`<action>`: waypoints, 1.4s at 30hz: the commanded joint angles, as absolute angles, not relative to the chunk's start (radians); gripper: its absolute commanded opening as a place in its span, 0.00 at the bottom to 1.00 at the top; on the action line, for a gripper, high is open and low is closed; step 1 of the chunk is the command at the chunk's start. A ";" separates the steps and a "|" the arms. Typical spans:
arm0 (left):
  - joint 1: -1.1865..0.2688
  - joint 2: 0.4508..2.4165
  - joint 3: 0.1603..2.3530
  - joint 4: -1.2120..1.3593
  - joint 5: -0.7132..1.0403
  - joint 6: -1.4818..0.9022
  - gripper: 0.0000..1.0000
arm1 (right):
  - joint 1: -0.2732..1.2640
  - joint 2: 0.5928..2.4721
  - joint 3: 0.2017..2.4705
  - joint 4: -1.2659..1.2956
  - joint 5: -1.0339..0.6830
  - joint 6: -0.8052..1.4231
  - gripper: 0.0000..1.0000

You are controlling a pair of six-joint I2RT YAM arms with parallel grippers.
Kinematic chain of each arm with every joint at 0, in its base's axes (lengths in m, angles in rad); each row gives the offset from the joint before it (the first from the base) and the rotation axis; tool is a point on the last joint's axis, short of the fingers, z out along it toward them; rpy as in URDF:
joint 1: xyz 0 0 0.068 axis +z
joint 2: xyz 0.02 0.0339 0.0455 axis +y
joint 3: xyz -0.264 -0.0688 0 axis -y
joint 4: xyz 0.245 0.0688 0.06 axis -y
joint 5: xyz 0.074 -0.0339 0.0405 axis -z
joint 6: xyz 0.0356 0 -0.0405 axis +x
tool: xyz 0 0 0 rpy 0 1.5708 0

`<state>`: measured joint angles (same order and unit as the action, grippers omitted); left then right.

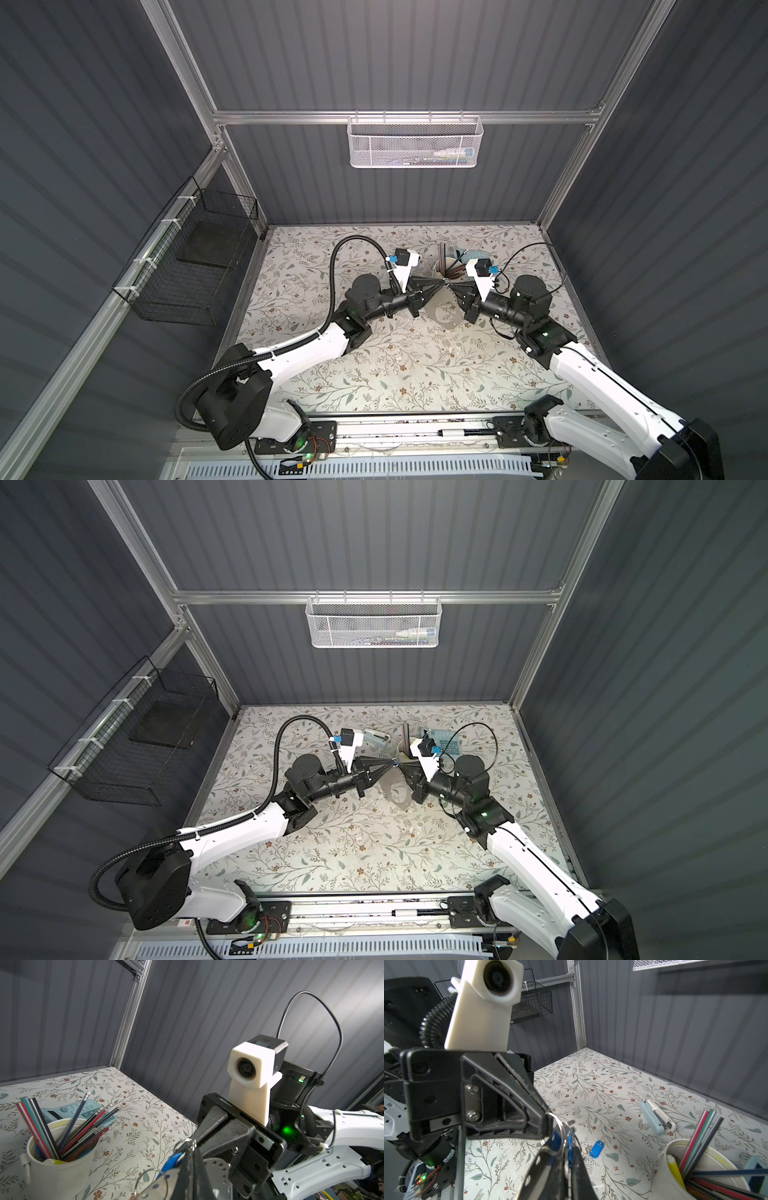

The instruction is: Put the keys on the keyring

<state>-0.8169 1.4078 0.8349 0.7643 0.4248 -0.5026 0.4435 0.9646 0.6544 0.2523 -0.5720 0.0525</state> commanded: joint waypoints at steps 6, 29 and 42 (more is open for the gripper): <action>-0.820 1.384 0.894 0.801 0.389 -0.509 0.00 | 0.466 0.939 0.640 0.215 -0.565 0.060 0.00; -0.820 1.399 0.910 0.799 0.348 -0.505 0.00 | 0.550 0.996 0.677 0.232 -0.565 0.082 0.00; -0.821 1.398 0.902 0.801 0.339 -0.511 0.00 | 0.568 0.980 0.660 0.210 -0.477 0.054 0.08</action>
